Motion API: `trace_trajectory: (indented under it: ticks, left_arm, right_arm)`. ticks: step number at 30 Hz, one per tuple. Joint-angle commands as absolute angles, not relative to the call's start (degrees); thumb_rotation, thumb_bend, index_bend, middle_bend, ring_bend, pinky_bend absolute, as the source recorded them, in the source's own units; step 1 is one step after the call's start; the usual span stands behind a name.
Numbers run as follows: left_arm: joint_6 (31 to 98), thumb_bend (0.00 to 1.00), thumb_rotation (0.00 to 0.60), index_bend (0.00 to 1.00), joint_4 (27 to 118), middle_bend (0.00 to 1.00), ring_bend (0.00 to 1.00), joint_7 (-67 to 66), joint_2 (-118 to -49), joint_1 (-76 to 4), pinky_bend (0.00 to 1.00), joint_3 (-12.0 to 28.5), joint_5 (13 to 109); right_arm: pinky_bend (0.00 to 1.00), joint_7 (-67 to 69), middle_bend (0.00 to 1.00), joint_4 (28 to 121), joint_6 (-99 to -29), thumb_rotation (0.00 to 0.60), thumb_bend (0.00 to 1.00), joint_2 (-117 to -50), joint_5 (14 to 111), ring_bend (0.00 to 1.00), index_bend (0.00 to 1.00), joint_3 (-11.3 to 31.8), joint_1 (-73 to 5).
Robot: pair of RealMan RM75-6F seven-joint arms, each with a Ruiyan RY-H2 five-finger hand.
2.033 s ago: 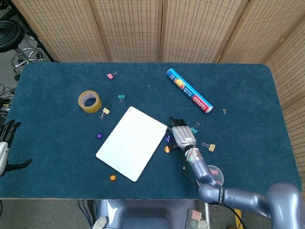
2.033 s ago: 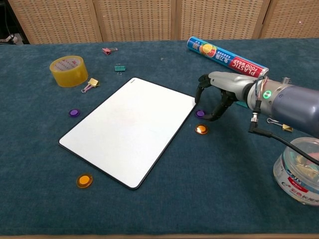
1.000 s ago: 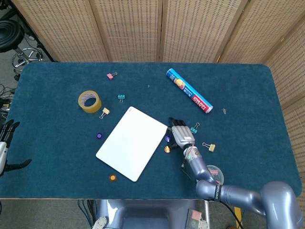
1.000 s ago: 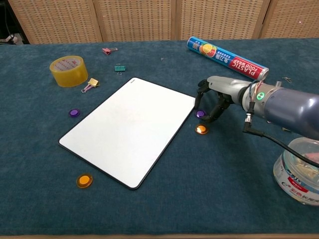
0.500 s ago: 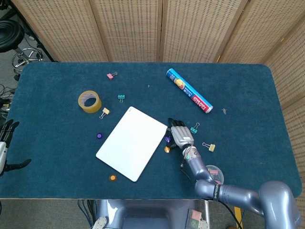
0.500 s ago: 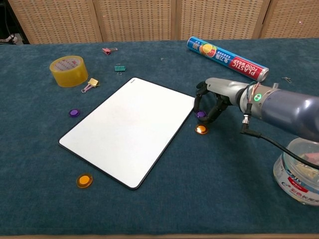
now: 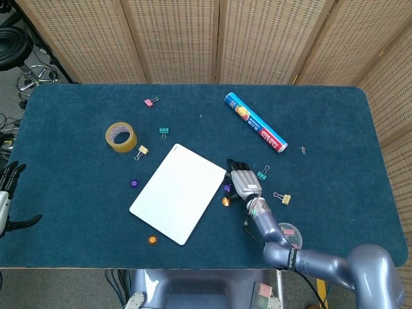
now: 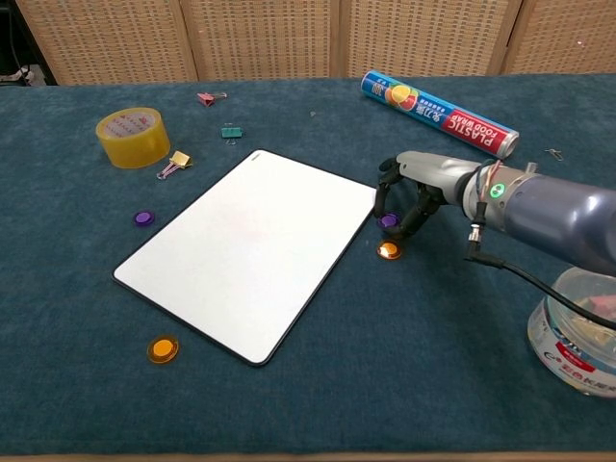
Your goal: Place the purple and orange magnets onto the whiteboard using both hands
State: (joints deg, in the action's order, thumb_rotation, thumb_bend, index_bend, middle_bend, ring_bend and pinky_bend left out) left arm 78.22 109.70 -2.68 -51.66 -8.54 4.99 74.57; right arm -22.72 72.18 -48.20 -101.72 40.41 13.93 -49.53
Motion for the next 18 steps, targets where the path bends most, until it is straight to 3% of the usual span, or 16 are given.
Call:
trace_trajectory:
  ticks: [1,18]
  left_arm:
    - [78.25,0.00,0.600,0.00,109.73,0.00,0.00,-2.67,-51.64,-8.53,0.00,4.99,74.60]
    - [78.52,0.00,0.600,0.00,109.67,0.00,0.00,-0.73,-50.82,-8.15,0.00,5.00,75.04]
  right_arm:
    - [0.00,-22.44,0.00,72.86,-48.64,0.600,0.44,-101.41,41.04,0.00,0.48,13.92,-49.31]
    - [0.00,-25.46,0.00,75.49,-49.67,0.600,0.44,-101.85,39.88,0.00,0.49,16.39,-52.47]
